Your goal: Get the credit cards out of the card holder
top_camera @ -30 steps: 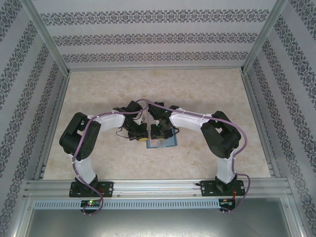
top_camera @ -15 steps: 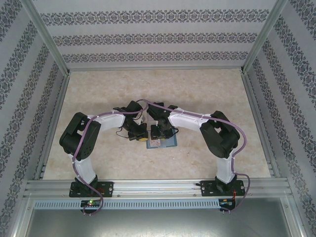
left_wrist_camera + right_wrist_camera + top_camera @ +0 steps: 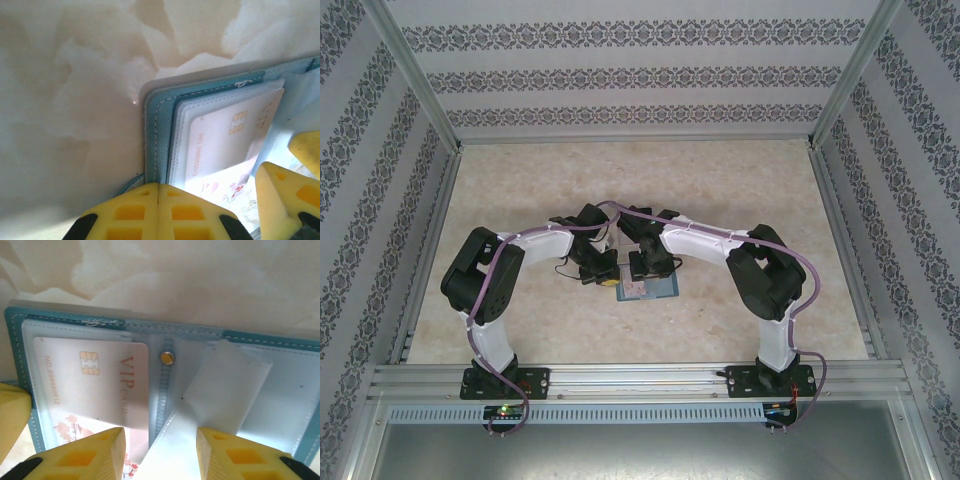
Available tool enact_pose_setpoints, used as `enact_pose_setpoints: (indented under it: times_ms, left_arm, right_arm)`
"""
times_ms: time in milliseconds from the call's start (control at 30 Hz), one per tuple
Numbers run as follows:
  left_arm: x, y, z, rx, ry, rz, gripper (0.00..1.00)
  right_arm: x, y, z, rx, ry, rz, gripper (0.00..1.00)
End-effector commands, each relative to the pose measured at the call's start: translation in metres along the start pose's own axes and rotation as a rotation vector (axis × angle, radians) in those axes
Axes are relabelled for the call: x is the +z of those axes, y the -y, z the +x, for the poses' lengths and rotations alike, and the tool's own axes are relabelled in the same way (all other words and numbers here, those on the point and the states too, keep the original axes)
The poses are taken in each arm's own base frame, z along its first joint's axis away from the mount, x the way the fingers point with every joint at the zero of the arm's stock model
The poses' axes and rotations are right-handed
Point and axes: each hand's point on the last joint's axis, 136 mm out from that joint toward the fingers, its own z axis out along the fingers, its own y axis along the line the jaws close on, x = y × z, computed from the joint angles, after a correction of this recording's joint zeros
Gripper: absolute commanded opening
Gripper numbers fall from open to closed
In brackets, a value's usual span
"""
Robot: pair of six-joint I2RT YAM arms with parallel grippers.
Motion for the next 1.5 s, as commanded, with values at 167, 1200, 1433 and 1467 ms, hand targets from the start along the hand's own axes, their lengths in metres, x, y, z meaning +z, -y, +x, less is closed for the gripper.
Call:
enact_pose_setpoints:
  times_ms: [167, 1200, 1433, 1467]
  left_arm:
    - [0.005, -0.01, 0.006, -0.003, -0.037, -0.059, 0.0]
    - [0.003, -0.007, 0.003, 0.013, -0.035, -0.064, 0.0]
    - [0.001, -0.01, 0.003, 0.019, -0.032, -0.085, 0.0]
    - [0.001, -0.011, 0.004, 0.018, -0.031, -0.085, 0.0]
  right_arm:
    - [-0.015, 0.023, 0.0, -0.052, 0.021, 0.14, 0.46]
    - [-0.021, 0.014, 0.004, 0.067, 0.007, -0.127, 0.42]
    - [-0.023, 0.006, 0.004, 0.106, 0.002, -0.23, 0.41]
    - [-0.024, 0.007, 0.003, 0.107, 0.006, -0.234, 0.41]
